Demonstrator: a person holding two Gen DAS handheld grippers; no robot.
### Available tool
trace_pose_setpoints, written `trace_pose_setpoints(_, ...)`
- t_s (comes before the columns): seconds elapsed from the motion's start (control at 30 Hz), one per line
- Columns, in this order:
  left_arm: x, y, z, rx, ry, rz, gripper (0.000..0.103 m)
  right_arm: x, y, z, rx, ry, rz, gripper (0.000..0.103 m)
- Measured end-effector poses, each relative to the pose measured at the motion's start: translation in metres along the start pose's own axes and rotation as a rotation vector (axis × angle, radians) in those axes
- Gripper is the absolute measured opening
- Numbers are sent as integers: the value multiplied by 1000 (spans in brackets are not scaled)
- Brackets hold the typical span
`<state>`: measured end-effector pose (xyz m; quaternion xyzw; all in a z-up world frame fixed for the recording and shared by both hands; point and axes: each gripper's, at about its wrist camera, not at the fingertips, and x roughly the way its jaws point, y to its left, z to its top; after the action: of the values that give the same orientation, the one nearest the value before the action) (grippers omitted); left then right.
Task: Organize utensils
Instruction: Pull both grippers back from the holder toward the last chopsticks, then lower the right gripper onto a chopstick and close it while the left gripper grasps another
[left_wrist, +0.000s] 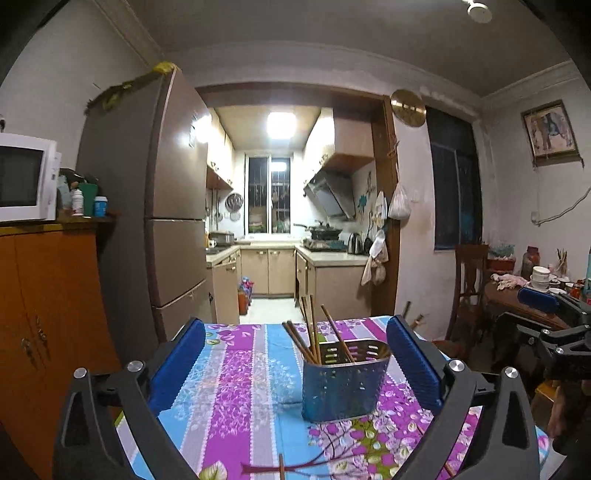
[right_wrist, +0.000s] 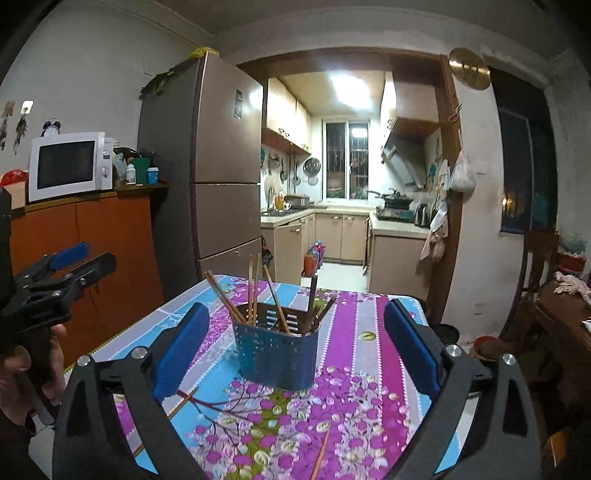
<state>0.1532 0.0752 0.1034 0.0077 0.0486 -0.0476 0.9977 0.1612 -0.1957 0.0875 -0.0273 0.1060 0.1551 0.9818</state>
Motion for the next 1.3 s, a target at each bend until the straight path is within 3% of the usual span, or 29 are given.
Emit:
trace_pose_setpoints(0.1,-31,0,-18,5,-28,8,98,-20,9,-14,-6,-24,-3,92)
trace_pose_setpoints(0.43,-81,-9,-60,53,-24,17,98,-61,36,-55,-35,-31,8,94)
trace_pose_setpoints(0.9,-104,-18,-104,52,-17,-2,98,-83,44,-106,-7,-31,-5,94)
trace_pose_setpoints(1.1,-106,-5,-155,58,17,36,98,-88,44,-151,-2,-25,-23,93)
trace_pose_setpoints(1.23,-100,6,-193,59,85,67,98,-73,41,-197,15,92,-46,50)
trace_pose_setpoints(1.3,-98,12,-207,41,117,71,98,-63,40,-215,21,153,-52,38)
